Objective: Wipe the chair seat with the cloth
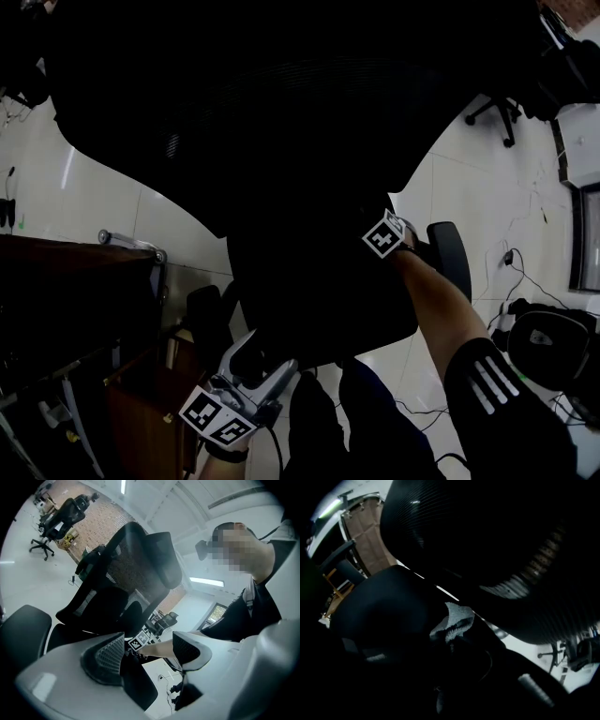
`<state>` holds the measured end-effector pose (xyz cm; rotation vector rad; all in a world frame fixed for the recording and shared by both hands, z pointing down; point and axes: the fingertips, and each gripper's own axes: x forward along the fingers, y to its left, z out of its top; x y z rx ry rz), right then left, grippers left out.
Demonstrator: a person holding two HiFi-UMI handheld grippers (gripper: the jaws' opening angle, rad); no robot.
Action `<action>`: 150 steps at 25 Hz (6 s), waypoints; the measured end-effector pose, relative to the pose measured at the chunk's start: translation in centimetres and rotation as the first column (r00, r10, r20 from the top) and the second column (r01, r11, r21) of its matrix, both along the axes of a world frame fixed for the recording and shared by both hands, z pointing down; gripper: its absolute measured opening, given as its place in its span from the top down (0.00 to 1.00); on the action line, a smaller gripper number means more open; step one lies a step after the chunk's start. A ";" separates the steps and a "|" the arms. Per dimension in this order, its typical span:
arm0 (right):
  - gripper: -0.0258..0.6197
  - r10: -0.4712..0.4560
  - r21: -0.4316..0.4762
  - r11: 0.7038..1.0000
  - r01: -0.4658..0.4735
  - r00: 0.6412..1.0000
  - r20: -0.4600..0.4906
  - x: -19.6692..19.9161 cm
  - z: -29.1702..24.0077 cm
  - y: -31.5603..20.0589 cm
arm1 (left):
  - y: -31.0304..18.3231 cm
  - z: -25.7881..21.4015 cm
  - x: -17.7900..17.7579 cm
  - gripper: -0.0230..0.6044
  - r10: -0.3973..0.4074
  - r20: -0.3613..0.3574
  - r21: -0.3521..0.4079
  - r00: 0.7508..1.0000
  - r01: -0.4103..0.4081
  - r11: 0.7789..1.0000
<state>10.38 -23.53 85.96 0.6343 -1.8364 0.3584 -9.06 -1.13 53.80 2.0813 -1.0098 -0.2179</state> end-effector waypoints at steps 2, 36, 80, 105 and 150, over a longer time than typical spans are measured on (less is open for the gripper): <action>0.91 0.029 0.013 0.999 -0.029 0.999 0.014 1.2 -0.5 -0.8 | 0.1 0.0 0.5 0.43 0.007 0.002 -0.001 1.000 -0.007 1.000; 0.91 -0.156 -0.099 0.981 0.169 0.979 0.129 -9.6 1.4 11.7 | 4.2 0.7 -0.3 0.43 -0.016 0.028 -0.029 0.999 0.017 0.999; 0.91 -0.159 -0.144 0.979 0.147 0.984 -0.074 5.1 -0.6 18.5 | 5.6 -3.2 4.0 0.43 0.040 0.026 0.010 0.999 -0.041 0.999; 0.91 -0.253 -0.272 0.916 0.294 0.951 0.176 -7.9 1.4 35.7 | 7.0 -1.3 3.5 0.43 0.031 0.043 -0.049 0.999 -0.029 0.998; 0.91 -0.048 0.197 0.944 -0.265 0.478 0.877 4.2 -58.5 43.8 | 25.5 -25.1 12.3 0.43 0.082 0.062 0.266 0.995 -0.095 0.959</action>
